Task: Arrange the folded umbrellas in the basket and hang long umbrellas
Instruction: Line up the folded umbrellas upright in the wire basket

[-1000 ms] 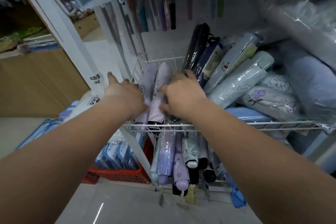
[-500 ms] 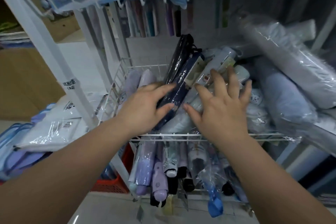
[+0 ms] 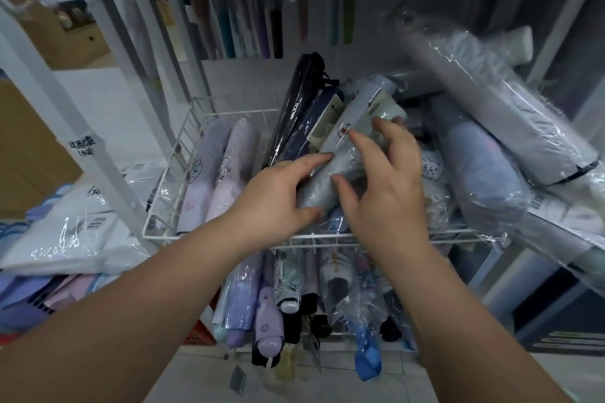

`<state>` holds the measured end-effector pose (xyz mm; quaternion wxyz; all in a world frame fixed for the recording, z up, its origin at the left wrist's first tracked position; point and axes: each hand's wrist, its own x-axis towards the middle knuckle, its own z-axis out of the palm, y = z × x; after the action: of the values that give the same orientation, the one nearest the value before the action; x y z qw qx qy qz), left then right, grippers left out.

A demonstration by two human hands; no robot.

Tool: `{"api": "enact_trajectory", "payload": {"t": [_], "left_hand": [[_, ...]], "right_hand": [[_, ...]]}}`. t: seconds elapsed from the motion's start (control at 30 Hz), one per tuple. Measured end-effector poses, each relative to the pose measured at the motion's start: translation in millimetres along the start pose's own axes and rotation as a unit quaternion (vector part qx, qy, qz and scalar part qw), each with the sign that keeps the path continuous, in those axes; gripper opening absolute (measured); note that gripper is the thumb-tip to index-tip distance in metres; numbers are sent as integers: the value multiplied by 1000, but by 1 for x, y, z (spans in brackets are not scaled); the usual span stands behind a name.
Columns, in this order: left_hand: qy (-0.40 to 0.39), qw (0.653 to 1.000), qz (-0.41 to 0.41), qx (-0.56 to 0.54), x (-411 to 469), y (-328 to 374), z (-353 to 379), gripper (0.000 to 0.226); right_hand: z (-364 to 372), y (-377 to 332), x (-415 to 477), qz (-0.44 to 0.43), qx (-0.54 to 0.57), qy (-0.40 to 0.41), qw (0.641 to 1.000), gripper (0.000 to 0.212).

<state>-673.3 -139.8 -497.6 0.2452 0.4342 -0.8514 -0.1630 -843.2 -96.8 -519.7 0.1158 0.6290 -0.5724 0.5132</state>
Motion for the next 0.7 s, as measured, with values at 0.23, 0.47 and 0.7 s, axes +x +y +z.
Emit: {"api": "enact_trajectory", "payload": {"t": [0.23,0.47,0.7], "left_hand": [[48,993,21,-104,-5,4,-1,75],[154,968,-1,-200,-5,8,-39,59],[182,954,-77,-226,-36,-31,-69,61]], "right_hand": [[-2,-11,-1,4,31,6,999,61],[9,-55,17,67,154,-32,985,58],[51,-94,42,187,294,-142,927,72]]}}
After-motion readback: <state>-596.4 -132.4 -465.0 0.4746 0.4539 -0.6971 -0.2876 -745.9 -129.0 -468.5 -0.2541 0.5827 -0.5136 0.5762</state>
